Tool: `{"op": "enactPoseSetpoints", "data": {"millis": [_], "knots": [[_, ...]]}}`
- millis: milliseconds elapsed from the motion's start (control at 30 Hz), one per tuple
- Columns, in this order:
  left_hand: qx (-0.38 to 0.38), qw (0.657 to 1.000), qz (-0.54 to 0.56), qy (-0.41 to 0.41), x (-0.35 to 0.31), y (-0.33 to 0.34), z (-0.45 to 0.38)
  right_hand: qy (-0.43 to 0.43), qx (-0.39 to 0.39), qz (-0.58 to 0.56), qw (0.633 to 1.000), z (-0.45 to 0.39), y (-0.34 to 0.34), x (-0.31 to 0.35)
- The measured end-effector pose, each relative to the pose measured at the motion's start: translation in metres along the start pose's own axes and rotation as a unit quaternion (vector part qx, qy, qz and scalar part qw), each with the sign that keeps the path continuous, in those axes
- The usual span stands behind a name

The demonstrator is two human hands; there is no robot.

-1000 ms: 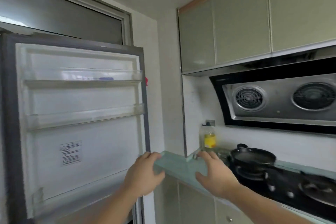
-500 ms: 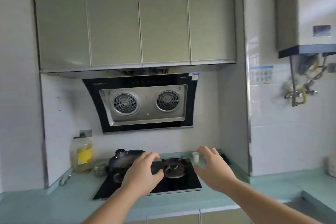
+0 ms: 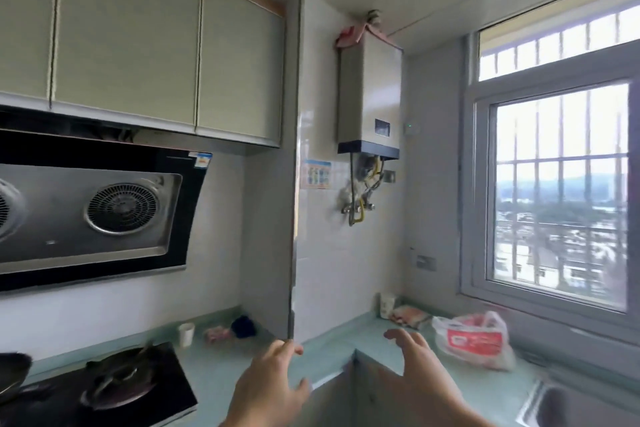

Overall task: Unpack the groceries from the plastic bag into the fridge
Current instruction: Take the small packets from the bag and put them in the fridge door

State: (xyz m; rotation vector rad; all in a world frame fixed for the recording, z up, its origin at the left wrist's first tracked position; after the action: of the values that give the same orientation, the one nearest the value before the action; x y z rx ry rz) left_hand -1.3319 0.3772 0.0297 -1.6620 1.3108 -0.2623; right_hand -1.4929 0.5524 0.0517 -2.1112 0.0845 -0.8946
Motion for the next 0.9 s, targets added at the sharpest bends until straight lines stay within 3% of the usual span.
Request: {"op": "enactPoseSetpoints", "data": {"millis": [200,467,900], "knots": [[0.02,0.999,0.019,0.046,-0.074,0.033,-0.013,0.023,-0.061,0.051,0.997,0.028,-0.067,-0.05],[0.063,0.994,0.015,0.084,-0.157,0.071,-0.009,0.075,-0.065,0.05,0.994,0.057,-0.119,-0.114],[0.089,0.991,-0.017,0.097,-0.186,0.116,-0.034,0.106,-0.055,0.016,0.993,0.046,-0.118,-0.175]]}}
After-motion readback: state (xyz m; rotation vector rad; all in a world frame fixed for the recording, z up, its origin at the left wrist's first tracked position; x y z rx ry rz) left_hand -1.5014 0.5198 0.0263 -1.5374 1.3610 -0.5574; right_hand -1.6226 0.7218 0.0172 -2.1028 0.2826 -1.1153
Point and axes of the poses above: each hand's wrist, its own z-axis away from the middle knuckle, its own y-axis out of the palm, x = y × z, the point moved 2 cm from there along -z, towards the middle knuckle, and after that the axes turned 6 degrees about -z, right-handed, at the moved point
